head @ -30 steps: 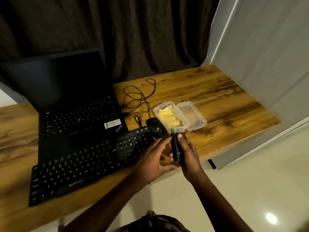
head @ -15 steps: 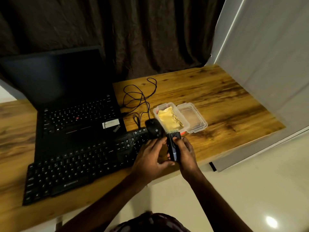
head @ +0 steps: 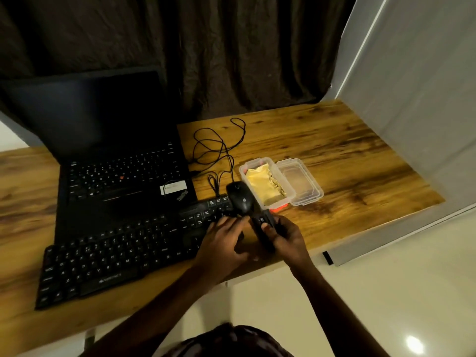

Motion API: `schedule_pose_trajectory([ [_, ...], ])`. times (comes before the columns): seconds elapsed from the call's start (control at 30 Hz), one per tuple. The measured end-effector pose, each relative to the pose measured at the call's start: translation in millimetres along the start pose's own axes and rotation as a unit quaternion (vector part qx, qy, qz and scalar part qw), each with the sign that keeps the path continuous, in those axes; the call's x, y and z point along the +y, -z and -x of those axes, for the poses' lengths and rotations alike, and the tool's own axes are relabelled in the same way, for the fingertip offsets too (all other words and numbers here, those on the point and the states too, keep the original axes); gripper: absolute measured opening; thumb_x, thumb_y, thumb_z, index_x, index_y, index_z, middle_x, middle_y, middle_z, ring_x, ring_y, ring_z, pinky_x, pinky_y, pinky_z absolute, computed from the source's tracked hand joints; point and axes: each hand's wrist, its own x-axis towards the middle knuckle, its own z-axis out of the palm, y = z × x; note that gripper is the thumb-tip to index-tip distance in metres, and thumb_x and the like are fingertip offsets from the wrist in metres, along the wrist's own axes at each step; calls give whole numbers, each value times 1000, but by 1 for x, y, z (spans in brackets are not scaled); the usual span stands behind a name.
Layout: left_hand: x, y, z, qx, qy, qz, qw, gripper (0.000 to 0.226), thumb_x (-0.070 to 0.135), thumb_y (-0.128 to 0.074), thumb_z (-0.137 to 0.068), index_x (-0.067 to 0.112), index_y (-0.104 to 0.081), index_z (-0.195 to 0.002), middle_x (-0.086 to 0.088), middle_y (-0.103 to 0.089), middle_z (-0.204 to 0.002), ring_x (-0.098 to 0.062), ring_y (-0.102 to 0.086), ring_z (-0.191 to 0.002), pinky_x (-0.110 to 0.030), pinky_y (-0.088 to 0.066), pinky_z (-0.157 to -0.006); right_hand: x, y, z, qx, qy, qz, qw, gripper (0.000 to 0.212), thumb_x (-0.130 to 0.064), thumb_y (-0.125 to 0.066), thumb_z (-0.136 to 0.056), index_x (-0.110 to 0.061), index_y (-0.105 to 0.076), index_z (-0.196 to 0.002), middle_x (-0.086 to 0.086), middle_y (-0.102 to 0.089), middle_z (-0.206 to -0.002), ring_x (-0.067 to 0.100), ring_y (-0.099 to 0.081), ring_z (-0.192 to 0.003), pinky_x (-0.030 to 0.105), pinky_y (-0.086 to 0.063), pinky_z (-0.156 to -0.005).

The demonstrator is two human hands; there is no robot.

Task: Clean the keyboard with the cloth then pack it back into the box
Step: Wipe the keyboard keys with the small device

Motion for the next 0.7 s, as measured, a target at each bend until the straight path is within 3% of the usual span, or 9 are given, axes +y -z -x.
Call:
schedule_pose_trajectory([
  [0.13,-21,1,7,-19,-13,-82,996,92,73,-43,-74,24,-34,-151,2,-46,-145,-19,-35,-135,-37,-23,-113,19,1,-3,11,94,203,975,39,-35,-68,-87,-21,-66,-124,0,-71,-114,17,-64,-108,42,-51,-97],
  [0.27,-34,4,10,-14,-25,-94,995,84,59,-62,-82,24,-31,-152,2,-42,-150,-20,-30,-140,-39,-14,-118,18,-9,-5,19,119,270,955,39,-33,-67,-91,-19,-61,-127,7,-62,-122,26,-55,-117,45,-45,-102],
  [0.4,-36,10,12,-43,-24,-78,996,80,61,-54,-90,28,-21,-155,6,-28,-157,-13,-17,-146,-31,-2,-119,14,-12,-7,78,120,371,917,47,-49,-61,-91,-17,-62,-125,8,-62,-123,29,-52,-119,43,-44,-100],
  [0.5,-40,10,17,-56,18,7,998,75,60,-53,-92,34,-20,-155,11,-23,-159,-9,-15,-146,-26,-10,-114,11,-6,-13,75,89,412,904,50,-57,-58,-89,-22,-61,-125,3,-62,-122,25,-52,-119,42,-44,-100],
  [0.6,-46,10,23,-40,50,89,994,70,56,-54,-93,37,-24,-153,14,-24,-159,-3,-19,-143,-24,-18,-113,3,1,-16,87,90,473,872,55,-71,-48,-85,-28,-63,-115,-2,-65,-110,20,-57,-106,38,-51,-89],
  [0.7,-52,12,28,-16,48,116,992,64,53,-54,-95,36,-30,-151,17,-26,-158,2,-20,-143,-28,-23,-118,-26,6,-17,140,186,477,847,39,-60,-51,-91,-25,-68,-95,-2,-68,-87,13,-60,-78,28,-51,-66],
])
